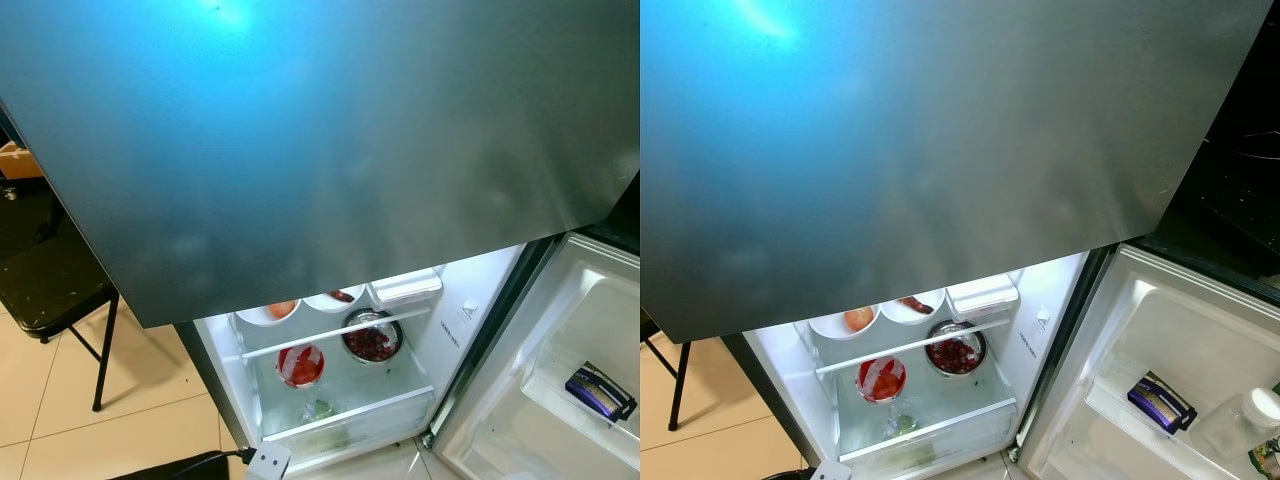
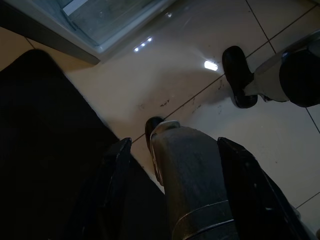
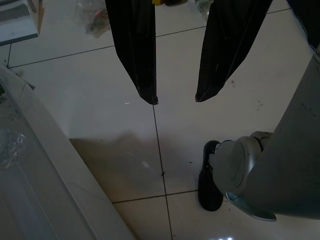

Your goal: Restocking fridge

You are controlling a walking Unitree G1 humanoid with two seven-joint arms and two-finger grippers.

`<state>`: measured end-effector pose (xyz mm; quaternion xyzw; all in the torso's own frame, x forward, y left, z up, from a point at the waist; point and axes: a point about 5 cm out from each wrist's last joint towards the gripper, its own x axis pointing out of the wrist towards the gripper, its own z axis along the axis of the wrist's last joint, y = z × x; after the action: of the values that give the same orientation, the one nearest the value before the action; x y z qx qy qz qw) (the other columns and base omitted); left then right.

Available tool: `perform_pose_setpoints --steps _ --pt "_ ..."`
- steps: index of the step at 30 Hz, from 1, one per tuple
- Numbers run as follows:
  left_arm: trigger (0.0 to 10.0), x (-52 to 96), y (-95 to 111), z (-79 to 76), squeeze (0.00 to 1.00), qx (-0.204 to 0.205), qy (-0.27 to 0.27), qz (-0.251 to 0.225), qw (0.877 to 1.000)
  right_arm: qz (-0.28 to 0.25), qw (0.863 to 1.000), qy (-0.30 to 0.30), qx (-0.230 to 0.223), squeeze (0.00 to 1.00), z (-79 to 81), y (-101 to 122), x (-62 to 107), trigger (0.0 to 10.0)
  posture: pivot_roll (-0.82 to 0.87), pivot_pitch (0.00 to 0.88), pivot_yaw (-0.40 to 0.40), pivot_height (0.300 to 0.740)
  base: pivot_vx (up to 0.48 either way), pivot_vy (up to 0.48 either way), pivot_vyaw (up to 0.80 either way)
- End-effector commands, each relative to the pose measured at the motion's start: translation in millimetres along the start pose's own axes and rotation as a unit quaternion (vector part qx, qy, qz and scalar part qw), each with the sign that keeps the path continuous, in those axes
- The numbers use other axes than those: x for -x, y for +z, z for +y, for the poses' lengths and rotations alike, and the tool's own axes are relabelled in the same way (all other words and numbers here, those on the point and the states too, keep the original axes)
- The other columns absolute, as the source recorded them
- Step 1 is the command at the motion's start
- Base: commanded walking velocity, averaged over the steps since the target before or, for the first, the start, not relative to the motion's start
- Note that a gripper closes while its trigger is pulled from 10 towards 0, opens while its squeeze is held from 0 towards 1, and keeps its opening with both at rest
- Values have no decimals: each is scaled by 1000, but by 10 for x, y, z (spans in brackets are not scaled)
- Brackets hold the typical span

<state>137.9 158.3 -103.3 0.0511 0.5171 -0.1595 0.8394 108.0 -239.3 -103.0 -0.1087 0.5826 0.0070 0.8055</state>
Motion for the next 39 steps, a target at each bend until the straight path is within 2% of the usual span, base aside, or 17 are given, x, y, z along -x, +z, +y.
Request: perform_pose_setpoints --steps 1,12,22,26,29,39 --pt "10000 -1 -19 -10 0 3 -1 5 1000 3 1000 -1 3 0 -3 -14 1 10000 -8 0 -52 740 0 0 0" --pt "10000 7 6 44 0 17 8 -1 1000 -1 1000 -4 5 0 -29 26 1 10000 -8 0 -43 740 0 0 0" --pt "10000 36 5 160 0 14 20 2 1000 -2 1000 0 -7 0 31 22 -6 10000 -27 0 -33 740 0 0 0" --pt "10000 21 68 144 0 28 21 -8 999 1 1000 -2 -2 0 15 15 -4 10000 -29 0 -26 740 0 0 0" --pt "10000 10 80 112 0 34 17 -11 999 -4 1000 -7 -14 0 -22 40 -2 10000 -30 0 -27 740 0 0 0" --pt "10000 38 -11 161 0 44 25 -1 999 -14 1000 -19 -11 0 -154 138 9 10000 -52 0 -18 740 0 0 0"
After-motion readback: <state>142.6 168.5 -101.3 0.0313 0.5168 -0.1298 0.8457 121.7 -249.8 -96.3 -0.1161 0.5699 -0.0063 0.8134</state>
